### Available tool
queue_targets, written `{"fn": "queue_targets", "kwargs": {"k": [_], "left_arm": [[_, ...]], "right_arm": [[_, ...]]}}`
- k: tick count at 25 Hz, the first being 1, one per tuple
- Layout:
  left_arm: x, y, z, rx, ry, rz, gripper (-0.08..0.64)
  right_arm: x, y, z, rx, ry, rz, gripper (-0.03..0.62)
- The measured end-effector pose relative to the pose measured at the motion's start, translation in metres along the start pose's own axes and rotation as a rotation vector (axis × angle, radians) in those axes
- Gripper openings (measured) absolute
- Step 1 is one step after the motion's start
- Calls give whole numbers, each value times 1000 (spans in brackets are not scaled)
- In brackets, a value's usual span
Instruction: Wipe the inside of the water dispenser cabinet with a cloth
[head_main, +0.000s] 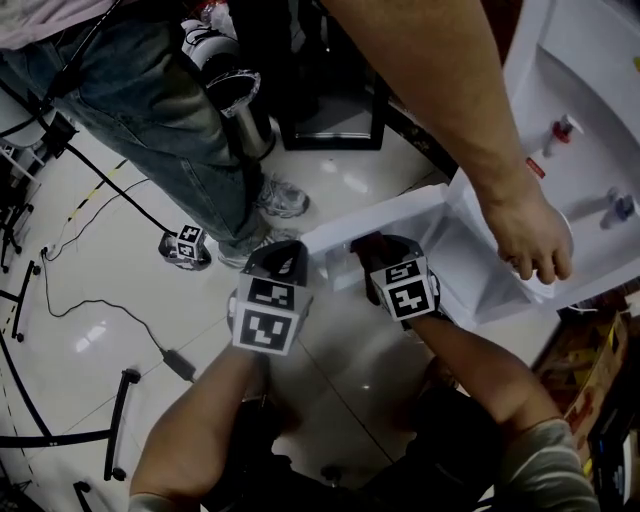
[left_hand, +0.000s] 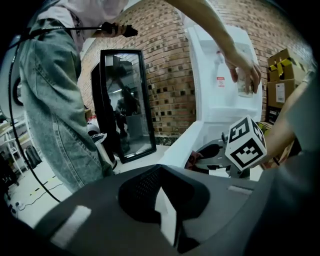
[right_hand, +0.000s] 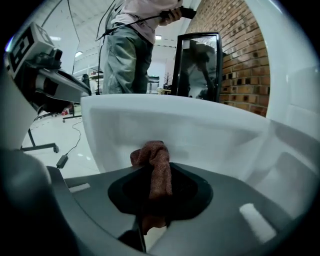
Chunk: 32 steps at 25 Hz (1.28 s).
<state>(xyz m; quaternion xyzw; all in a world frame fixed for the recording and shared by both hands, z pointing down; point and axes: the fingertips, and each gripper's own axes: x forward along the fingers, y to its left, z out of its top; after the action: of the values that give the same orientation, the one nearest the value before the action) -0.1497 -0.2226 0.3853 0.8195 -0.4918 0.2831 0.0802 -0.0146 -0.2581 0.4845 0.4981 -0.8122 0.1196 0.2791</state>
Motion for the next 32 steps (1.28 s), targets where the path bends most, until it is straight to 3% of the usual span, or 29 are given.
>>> {"fn": "queue_targets", "kwargs": {"k": [16, 32], "left_arm": [[1, -2, 2, -1, -4, 2, 0], [-8, -8, 0, 25, 1, -15, 0]], "right_arm": [[-18, -121, -38, 189, 49, -331, 95], [-41, -162, -61, 174, 157, -455, 95]]}}
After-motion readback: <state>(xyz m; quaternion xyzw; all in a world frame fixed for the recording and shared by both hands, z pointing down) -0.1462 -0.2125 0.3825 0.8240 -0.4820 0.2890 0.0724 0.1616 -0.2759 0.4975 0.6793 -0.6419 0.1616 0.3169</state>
